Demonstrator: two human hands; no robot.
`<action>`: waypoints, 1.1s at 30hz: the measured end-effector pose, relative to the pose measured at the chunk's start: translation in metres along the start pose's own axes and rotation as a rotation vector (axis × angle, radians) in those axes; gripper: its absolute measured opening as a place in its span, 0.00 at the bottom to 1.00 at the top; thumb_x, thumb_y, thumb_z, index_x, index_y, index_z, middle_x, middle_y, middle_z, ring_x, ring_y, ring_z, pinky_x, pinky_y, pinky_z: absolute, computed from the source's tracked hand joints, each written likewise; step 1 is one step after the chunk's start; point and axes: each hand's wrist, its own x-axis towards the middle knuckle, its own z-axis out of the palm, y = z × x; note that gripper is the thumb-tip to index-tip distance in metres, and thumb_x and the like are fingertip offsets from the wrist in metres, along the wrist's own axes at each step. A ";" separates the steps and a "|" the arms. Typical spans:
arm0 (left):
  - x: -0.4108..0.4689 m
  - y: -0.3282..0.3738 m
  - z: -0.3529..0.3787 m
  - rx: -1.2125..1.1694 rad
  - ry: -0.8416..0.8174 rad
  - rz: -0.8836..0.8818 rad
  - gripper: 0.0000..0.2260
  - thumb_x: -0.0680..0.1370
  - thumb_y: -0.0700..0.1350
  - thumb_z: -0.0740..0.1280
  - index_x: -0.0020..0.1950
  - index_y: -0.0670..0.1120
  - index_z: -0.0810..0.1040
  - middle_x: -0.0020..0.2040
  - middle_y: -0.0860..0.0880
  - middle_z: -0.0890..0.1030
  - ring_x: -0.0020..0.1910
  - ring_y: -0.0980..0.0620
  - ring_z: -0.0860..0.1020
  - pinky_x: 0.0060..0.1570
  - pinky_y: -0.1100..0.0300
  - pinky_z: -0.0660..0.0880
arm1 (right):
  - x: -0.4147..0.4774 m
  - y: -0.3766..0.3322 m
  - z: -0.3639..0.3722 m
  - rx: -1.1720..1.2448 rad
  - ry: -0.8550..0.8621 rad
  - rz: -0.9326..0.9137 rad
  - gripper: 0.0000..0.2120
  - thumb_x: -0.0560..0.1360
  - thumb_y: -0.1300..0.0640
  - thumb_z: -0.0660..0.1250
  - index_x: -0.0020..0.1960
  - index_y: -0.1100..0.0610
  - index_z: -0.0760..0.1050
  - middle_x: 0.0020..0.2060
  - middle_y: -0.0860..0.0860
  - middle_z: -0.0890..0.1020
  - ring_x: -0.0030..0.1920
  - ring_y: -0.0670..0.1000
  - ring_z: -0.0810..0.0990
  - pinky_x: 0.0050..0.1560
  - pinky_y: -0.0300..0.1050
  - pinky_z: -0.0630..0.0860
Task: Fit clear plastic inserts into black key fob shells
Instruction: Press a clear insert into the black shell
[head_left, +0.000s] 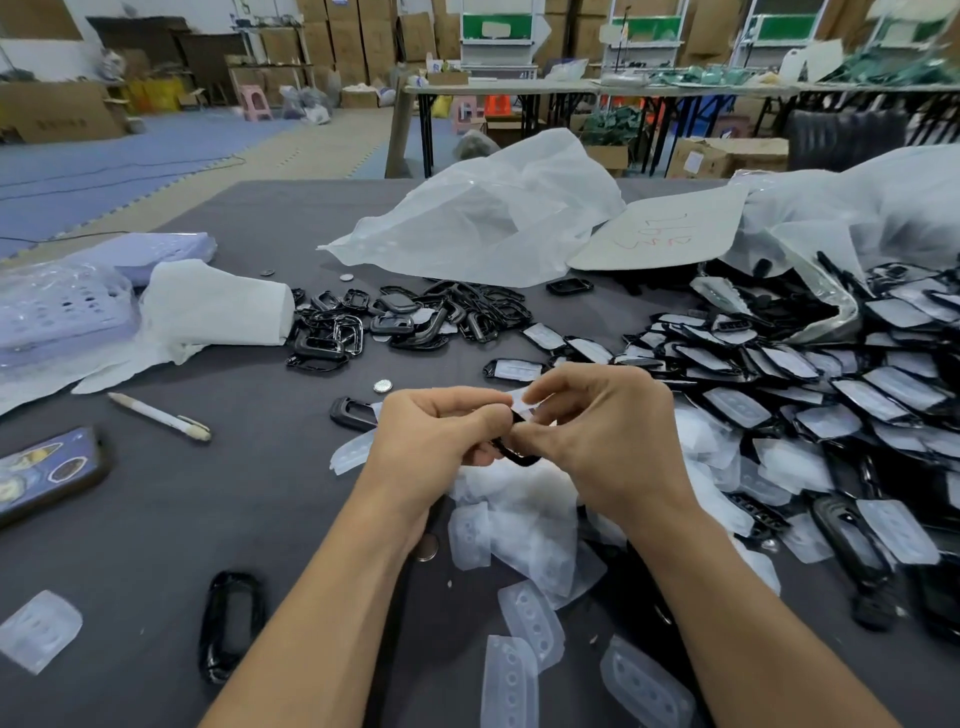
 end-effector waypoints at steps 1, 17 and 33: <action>0.001 0.001 -0.001 -0.036 0.034 0.001 0.07 0.74 0.35 0.76 0.43 0.46 0.90 0.36 0.43 0.86 0.29 0.53 0.77 0.33 0.65 0.77 | 0.001 0.001 0.001 0.002 0.040 0.028 0.13 0.61 0.52 0.85 0.42 0.47 0.85 0.33 0.41 0.85 0.31 0.41 0.81 0.34 0.34 0.76; 0.001 0.000 0.010 0.027 0.141 0.105 0.13 0.75 0.33 0.74 0.41 0.52 0.89 0.37 0.46 0.88 0.35 0.51 0.86 0.36 0.65 0.80 | 0.004 0.003 0.008 0.374 -0.009 0.238 0.07 0.73 0.67 0.72 0.40 0.59 0.86 0.30 0.58 0.84 0.26 0.53 0.80 0.26 0.42 0.74; 0.003 -0.002 0.010 -0.075 0.289 0.056 0.12 0.81 0.33 0.68 0.41 0.45 0.86 0.33 0.45 0.86 0.29 0.52 0.83 0.30 0.63 0.80 | 0.003 0.006 0.006 -0.120 0.268 0.045 0.06 0.77 0.59 0.72 0.47 0.49 0.86 0.35 0.43 0.85 0.37 0.44 0.82 0.44 0.42 0.80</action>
